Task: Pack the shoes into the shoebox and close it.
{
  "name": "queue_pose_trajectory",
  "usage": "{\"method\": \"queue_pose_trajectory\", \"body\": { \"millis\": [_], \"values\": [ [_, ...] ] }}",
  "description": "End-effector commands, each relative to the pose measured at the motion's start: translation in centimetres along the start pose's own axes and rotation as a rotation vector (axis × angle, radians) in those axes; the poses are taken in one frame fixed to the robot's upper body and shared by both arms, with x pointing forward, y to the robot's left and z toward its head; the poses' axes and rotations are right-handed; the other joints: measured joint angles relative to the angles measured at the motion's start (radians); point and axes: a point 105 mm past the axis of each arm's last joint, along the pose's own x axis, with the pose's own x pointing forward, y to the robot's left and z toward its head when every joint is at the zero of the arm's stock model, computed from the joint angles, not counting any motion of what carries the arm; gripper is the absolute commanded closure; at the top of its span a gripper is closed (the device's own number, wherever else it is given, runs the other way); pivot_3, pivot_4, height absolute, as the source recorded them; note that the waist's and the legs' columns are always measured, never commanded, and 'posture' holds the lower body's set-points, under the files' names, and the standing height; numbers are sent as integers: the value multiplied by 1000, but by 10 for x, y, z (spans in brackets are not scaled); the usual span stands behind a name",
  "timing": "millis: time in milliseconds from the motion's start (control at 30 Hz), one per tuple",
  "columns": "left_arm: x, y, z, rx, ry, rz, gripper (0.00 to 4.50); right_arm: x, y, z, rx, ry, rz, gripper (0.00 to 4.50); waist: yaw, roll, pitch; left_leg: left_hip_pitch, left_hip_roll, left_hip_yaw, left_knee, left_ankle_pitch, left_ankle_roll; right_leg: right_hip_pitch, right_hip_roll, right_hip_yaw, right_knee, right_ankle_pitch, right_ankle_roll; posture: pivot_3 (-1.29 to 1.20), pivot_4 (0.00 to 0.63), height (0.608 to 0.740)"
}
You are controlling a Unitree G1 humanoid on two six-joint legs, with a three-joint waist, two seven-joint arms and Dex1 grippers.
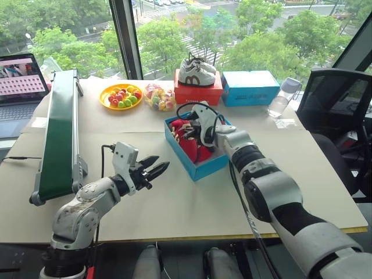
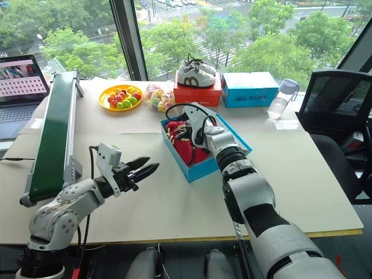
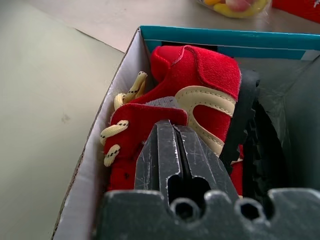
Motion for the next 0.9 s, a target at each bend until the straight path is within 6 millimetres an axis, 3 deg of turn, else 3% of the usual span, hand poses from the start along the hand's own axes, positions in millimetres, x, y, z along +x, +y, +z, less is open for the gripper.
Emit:
{"method": "queue_pose_trajectory", "body": {
  "millis": [33, 233, 400, 733, 900],
  "values": [
    [-4, -6, 12, 25, -37, -8, 2080, 10, 20, -36, -75, 123, 41, 4445, -2, 0, 0, 0, 0, 0, 0, -1, -2, 0, 0, 0, 0, 0, 0, 0, 150, 731],
    [-2, -8, 11, 17, -35, -15, 2080, 17, 51, -70, -94, 238, 150, 4445, -19, 0, -2, 2, 0, 0, 0, -3, -5, 2, 0, 0, 1, 0, 0, 0, 150, 731],
    [-1, -9, 11, 14, -36, -19, 2080, 16, 46, -68, -17, 220, 128, 4445, -24, -2, -5, 5, 0, 0, -1, -3, -5, 3, 0, 0, 2, -1, -1, 0, 150, 731],
    [1, -8, 10, 18, -30, -27, 2080, -11, 5, 19, 143, -12, 153, 4445, -15, -1, -3, 2, 0, 0, -1, -3, -5, 1, 0, 0, 2, -1, -1, 0, 150, 731],
    [3, -6, 10, 31, -25, -37, 2080, -46, -4, 65, 199, -115, 283, 4445, -15, -1, 1, 0, 0, 0, -1, -2, -3, 0, 0, 0, 2, -1, -1, 0, 150, 731]
  ]
}}
